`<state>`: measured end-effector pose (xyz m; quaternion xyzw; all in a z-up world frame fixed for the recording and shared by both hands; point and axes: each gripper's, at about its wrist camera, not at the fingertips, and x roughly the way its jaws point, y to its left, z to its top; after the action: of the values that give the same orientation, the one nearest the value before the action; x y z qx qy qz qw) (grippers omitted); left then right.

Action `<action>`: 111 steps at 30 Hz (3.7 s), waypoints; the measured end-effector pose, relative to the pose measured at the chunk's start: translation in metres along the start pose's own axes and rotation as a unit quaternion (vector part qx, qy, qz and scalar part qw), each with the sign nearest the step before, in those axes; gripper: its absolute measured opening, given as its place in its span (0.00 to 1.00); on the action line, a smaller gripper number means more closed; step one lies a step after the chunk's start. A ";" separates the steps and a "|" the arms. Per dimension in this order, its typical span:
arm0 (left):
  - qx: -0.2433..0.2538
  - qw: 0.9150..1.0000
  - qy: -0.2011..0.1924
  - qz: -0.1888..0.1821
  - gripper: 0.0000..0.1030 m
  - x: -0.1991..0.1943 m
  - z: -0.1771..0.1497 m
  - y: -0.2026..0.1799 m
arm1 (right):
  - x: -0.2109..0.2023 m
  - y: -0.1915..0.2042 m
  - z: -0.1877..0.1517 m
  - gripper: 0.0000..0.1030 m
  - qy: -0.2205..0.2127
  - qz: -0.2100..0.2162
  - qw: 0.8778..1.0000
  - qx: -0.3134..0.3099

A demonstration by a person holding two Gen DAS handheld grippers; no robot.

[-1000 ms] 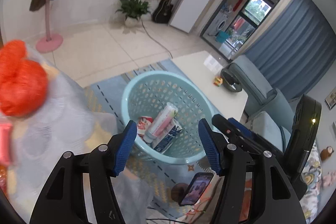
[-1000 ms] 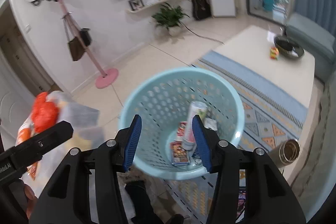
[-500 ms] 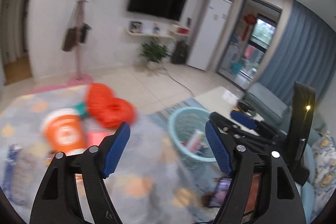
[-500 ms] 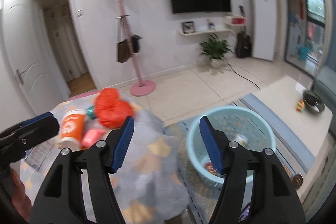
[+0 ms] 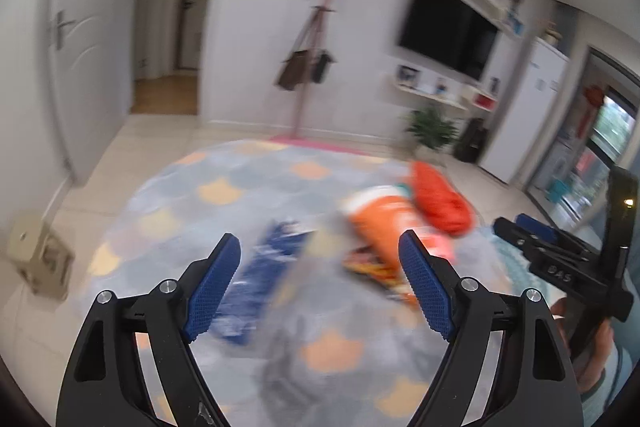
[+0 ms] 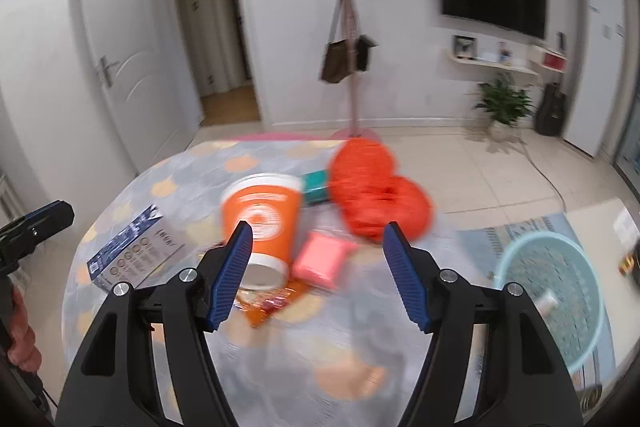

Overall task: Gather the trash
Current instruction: 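Grasp the orange paper cup with the right tool while the left tool grasps the blue carton, then carry cup and carton over the basket and open both tools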

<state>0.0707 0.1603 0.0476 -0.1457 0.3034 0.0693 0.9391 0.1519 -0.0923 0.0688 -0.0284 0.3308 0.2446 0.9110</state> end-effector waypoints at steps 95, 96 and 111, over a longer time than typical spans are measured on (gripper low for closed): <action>0.168 0.935 0.196 -0.242 0.32 0.204 -0.070 -0.385 | -0.047 -0.354 -0.122 0.66 0.023 -0.188 0.922 0.337; 0.166 0.935 0.202 -0.241 0.32 0.208 -0.072 -0.385 | -0.044 -0.356 -0.123 0.66 0.027 -0.188 0.921 0.340; 0.155 0.936 0.182 -0.257 0.55 0.176 -0.065 -0.370 | -0.053 -0.333 -0.111 0.68 0.023 -0.176 0.930 0.322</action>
<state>0.2578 -0.2032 -0.0211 -0.0811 0.4281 -0.2503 0.8646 0.2063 -0.4313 -0.0218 0.2032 0.4021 -0.0405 0.8919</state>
